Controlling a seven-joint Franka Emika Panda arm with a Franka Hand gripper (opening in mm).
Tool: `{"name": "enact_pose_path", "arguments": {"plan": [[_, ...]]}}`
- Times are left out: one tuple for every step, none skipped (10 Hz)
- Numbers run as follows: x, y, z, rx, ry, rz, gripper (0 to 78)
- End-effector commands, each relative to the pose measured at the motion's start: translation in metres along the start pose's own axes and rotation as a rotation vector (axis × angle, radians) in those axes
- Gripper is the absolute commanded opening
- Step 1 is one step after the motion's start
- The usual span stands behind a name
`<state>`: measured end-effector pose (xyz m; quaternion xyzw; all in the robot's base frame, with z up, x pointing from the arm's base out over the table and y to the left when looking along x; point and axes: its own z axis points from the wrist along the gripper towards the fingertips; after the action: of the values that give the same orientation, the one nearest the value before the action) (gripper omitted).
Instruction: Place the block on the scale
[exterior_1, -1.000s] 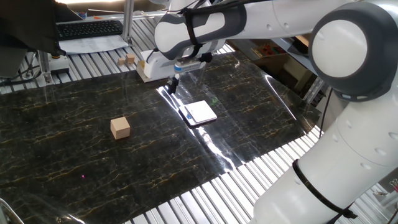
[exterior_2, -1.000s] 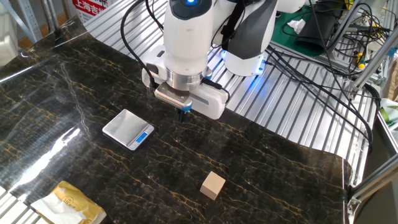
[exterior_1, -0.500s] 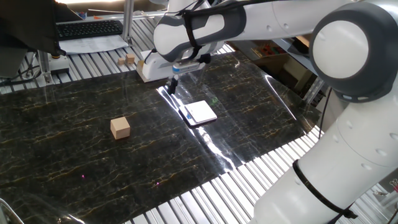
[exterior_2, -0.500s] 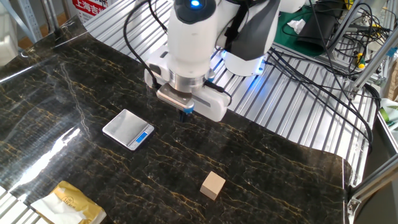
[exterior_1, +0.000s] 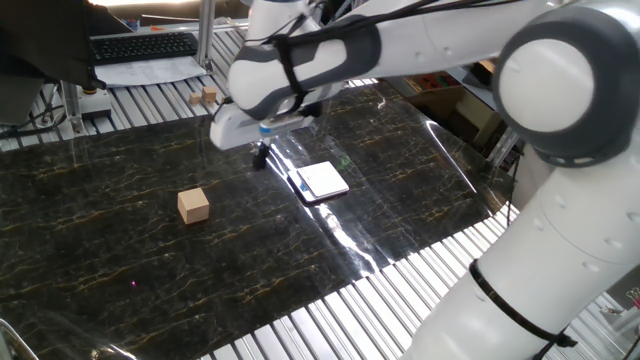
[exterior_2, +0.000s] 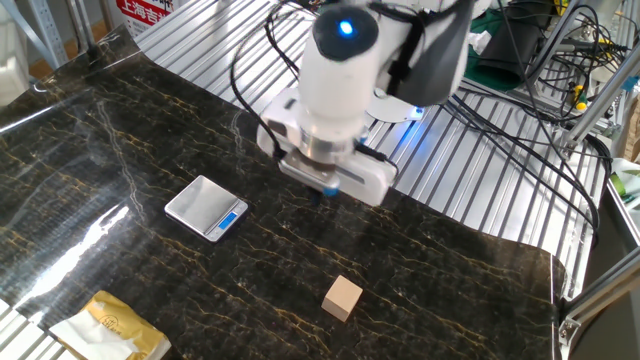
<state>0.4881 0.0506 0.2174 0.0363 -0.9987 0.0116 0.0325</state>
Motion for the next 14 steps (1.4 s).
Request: {"name": "enact_pose_path", "arguments": {"plan": [[-0.031,0.043,0.028,0.007,0.023,-0.003,0.0],[-0.035,0.054,0.040,0.001,0.010,0.018,0.0],[-0.037,0.061,0.046,-0.009,0.010,0.030,0.0],[-0.039,0.064,0.050,-0.014,0.010,0.036,0.0],[-0.047,0.075,0.063,-0.041,0.007,0.052,0.0],[-0.050,0.077,0.066,-0.047,-0.002,0.061,0.0],[-0.051,0.078,0.067,-0.055,-0.004,0.066,0.0],[-0.053,0.079,0.070,-0.071,-0.008,0.073,0.0],[-0.054,0.080,0.071,-0.073,-0.013,0.077,0.0],[-0.054,0.080,0.070,-0.073,-0.022,0.082,0.0],[-0.055,0.081,0.072,-0.081,-0.022,0.082,0.0],[-0.057,0.084,0.075,-0.084,-0.022,0.083,0.0],[-0.060,0.086,0.078,-0.084,-0.023,0.085,0.0],[-0.060,0.086,0.079,-0.083,-0.025,0.086,0.0]]}}
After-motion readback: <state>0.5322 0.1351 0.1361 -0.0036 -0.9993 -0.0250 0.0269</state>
